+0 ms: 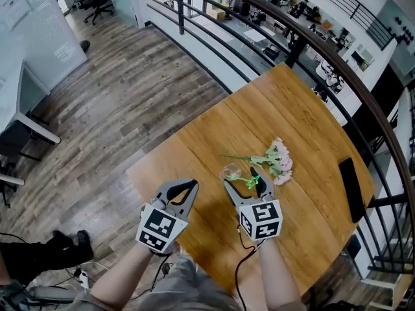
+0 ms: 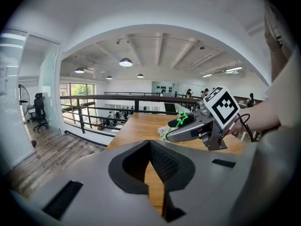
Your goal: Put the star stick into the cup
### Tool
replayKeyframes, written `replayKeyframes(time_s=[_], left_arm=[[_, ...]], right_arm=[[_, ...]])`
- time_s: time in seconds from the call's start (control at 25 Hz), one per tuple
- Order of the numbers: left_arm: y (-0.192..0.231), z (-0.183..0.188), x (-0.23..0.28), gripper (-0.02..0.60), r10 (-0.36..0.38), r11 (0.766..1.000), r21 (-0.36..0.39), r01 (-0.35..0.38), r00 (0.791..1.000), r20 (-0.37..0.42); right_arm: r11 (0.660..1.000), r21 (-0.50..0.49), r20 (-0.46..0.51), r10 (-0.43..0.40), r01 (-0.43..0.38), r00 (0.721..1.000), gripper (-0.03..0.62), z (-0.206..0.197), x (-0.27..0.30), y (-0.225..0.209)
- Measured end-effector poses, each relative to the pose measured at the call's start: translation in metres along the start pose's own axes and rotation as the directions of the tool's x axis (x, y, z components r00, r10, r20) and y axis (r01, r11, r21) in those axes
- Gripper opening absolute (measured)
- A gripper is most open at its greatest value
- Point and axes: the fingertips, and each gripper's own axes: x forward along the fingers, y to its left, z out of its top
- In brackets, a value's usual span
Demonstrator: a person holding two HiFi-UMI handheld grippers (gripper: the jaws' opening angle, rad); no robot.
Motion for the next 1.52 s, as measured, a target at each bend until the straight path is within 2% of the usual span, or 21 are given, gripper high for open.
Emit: replayKeyframes(time_s=[0.32, 0.68, 0.88, 1.0, 1.16, 1.2, 1.32, 1.52], left_arm=[[0.0, 0.019, -0.017, 0.015, 0.027, 1.0, 0.015, -0.027, 0.999, 0.031], [0.001, 0.079, -0.055, 0.015, 0.057, 0.995, 0.073, -0.066, 0.99, 0.128], [-0.007, 0.118, -0.081, 0.015, 0.067, 0.99, 0.114, -0.087, 0.982, 0.176], [-0.013, 0.138, -0.096, 0.015, 0.069, 0.984, 0.146, -0.098, 0.978, 0.195], [-0.015, 0.155, -0.119, 0.015, 0.06, 0.976, 0.188, -0.111, 0.964, 0.258], [-0.017, 0.16, -0.125, 0.015, 0.06, 0.974, 0.196, -0.117, 0.96, 0.273], [-0.027, 0.174, -0.142, 0.015, 0.065, 0.968, 0.213, -0.136, 0.948, 0.31], [-0.038, 0.189, -0.166, 0.015, 0.059, 0.966, 0.212, -0.147, 0.926, 0.373]], right_arm=[[1.0, -0.008, 0.096, 0.0, 0.001, 0.995, 0.35, 0.044, -0.031, 0.001], [0.998, -0.062, 0.21, 0.018, -0.006, 0.978, 0.35, 0.116, -0.088, 0.016], [0.997, -0.026, 0.31, 0.074, -0.069, 0.948, 0.348, 0.16, -0.139, 0.026], [0.997, -0.068, 0.367, 0.063, -0.04, 0.928, 0.348, 0.183, -0.169, 0.025], [0.994, -0.107, 0.426, 0.05, -0.004, 0.903, 0.345, 0.201, -0.197, 0.039], [0.993, -0.121, 0.432, 0.052, 0.001, 0.9, 0.34, 0.204, -0.205, 0.042], [0.986, -0.162, 0.451, 0.047, 0.029, 0.891, 0.262, 0.21, -0.23, 0.049], [0.982, -0.179, 0.476, 0.033, 0.06, 0.879, 0.188, 0.207, -0.255, 0.058]])
